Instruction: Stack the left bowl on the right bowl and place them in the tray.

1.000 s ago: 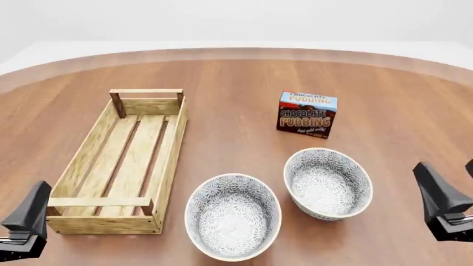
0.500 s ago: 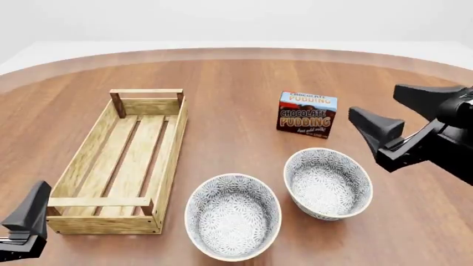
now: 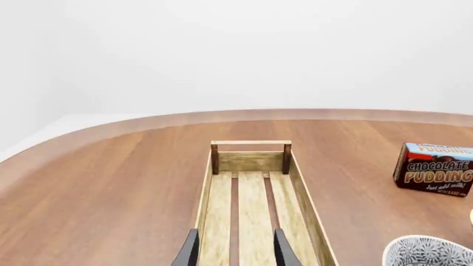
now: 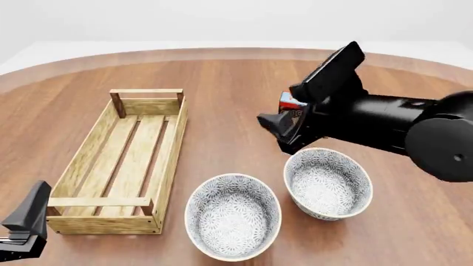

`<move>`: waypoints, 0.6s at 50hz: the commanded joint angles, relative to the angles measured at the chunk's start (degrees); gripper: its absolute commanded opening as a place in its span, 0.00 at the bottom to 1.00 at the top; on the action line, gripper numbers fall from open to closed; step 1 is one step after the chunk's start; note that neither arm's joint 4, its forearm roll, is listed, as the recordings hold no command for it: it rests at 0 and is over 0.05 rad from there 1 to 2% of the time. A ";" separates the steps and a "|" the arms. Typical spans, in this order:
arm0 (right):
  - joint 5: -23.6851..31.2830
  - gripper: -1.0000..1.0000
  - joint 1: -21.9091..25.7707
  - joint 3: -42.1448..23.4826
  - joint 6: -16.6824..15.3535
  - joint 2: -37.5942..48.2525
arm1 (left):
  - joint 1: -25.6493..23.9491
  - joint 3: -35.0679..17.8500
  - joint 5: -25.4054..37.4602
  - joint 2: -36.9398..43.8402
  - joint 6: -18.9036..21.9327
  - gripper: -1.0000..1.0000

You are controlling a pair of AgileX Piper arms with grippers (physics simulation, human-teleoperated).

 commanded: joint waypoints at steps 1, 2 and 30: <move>1.38 1.00 3.09 -5.56 -0.77 10.06 | 0.00 0.00 0.00 0.00 0.00 1.00; 1.46 1.00 3.47 -5.93 -0.35 10.60 | 0.00 0.00 0.00 0.00 0.00 1.00; 1.34 1.00 7.75 -6.98 2.55 25.37 | 0.00 0.00 0.00 0.00 0.00 1.00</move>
